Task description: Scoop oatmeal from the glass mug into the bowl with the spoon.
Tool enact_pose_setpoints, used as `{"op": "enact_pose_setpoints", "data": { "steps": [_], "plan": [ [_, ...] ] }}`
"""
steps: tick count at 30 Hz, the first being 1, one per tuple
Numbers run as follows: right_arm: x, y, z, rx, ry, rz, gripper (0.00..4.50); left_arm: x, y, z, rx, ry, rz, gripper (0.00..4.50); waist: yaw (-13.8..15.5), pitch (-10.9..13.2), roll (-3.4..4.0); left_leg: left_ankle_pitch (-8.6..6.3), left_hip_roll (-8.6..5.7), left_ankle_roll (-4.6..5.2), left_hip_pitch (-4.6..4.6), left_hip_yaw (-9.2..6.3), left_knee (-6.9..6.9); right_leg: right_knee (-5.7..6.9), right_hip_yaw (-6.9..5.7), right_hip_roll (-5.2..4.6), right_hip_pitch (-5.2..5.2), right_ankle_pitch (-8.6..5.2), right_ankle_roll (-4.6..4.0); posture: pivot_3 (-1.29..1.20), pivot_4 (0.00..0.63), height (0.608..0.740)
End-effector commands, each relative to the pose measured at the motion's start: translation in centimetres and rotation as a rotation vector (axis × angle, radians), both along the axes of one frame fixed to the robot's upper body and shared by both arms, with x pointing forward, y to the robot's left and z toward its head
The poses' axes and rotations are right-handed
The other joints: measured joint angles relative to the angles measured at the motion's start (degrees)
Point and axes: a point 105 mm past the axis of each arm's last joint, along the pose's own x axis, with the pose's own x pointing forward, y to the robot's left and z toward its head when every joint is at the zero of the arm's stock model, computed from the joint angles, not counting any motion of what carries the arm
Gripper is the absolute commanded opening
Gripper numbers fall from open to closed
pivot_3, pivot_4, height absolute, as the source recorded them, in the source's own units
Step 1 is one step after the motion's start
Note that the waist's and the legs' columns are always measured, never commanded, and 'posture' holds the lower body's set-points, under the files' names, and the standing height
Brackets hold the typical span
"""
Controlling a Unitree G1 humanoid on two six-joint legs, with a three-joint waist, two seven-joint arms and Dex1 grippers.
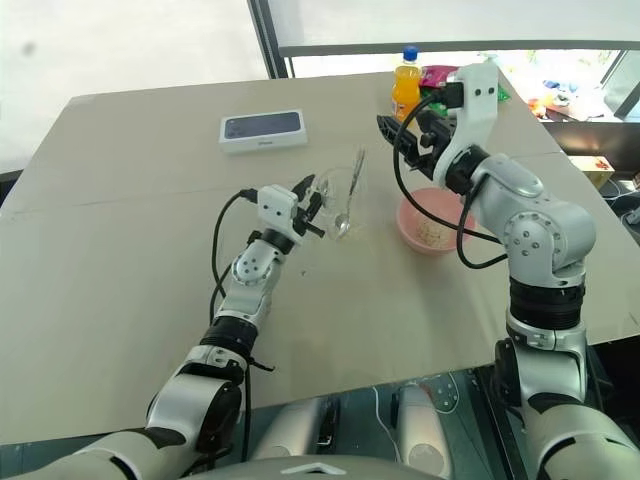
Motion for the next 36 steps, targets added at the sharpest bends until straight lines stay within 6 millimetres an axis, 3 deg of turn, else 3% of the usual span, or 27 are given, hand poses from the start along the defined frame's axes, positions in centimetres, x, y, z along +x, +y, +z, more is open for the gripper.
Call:
{"op": "enact_pose_setpoints", "data": {
  "steps": [1,8,22,25,27,30,33,35,36],
  "plan": [
    [-0.4,-0.7,1.3,0.026,-0.062,-0.018,3.55,-0.2,0.1,0.8,-0.017,-0.025,-0.004,0.94,-0.01,0.0,0.0,0.0,0.0,0.0,0.0,0.0,0.0,0.0,0.0,0.0,0.0,0.0,0.0,0.0,0.15,0.74],
    [-0.4,-0.9,1.0,0.018,-0.051,-0.02,3.55,-0.6,0.5,0.8,-0.01,-0.028,-0.002,0.94,-0.04,0.0,0.0,0.0,0.0,0.0,0.0,0.0,0.0,0.0,0.0,0.0,0.0,0.0,0.0,0.0,0.15,0.74],
    [-0.7,-2.1,-0.5,-0.007,-0.019,-0.054,3.55,-3.3,2.7,0.5,0.02,0.001,-0.046,0.94,0.0,0.0,0.01,0.0,0.02,0.0,0.0,-0.01,0.0,0.0,0.01,0.0,0.0,0.0,0.0,0.0,0.15,0.74],
    [-1.0,-2.8,-0.7,-0.017,-0.025,-0.067,3.55,-4.4,3.7,0.5,0.036,0.009,-0.065,0.94,-0.07,0.0,0.02,0.0,0.03,0.0,0.0,-0.01,-0.01,-0.01,0.02,0.0,0.0,0.0,0.0,0.0,0.15,0.74],
    [-1.4,-4.3,0.0,0.063,-0.035,-0.092,3.55,-5.3,4.7,0.7,0.04,0.017,-0.063,0.94,-0.02,0.0,0.02,0.0,0.03,0.0,0.0,-0.01,-0.03,-0.02,0.02,0.0,-0.01,0.0,-0.01,0.0,0.15,0.74],
    [-3.3,-6.4,-0.8,-0.003,-0.066,-0.094,3.55,-7.0,6.9,1.1,0.053,0.046,-0.035,0.94,0.19,0.0,0.02,0.0,0.05,0.0,-0.03,-0.03,-0.04,-0.05,0.02,-0.01,-0.02,-0.01,-0.01,0.0,0.15,0.74],
    [-6.1,-6.6,-3.8,-0.155,-0.033,-0.005,3.55,-8.8,8.9,1.6,0.046,0.082,0.011,1.79,0.39,0.0,0.02,-0.01,0.07,0.0,-0.06,-0.09,-0.08,-0.21,-0.07,-0.02,0.03,-0.01,-0.01,0.0,0.15,0.74],
    [-8.1,-6.3,-5.9,-0.232,-0.013,0.057,3.55,-10.3,9.6,1.4,0.06,0.12,0.02,2.69,0.28,0.0,0.02,-0.02,0.08,0.0,-0.06,-0.07,-0.1,-0.27,-0.05,-0.03,0.06,-0.01,0.0,0.0,0.15,0.74],
    [-8.9,-6.2,-6.9,-0.258,-0.01,0.082,3.78,-11.1,9.8,1.0,0.07,0.142,0.026,3.24,0.16,0.0,0.02,-0.02,0.09,0.01,-0.03,-0.06,-0.1,-0.29,-0.05,-0.03,0.09,-0.02,0.0,0.0,0.15,0.74]
  ]
}}
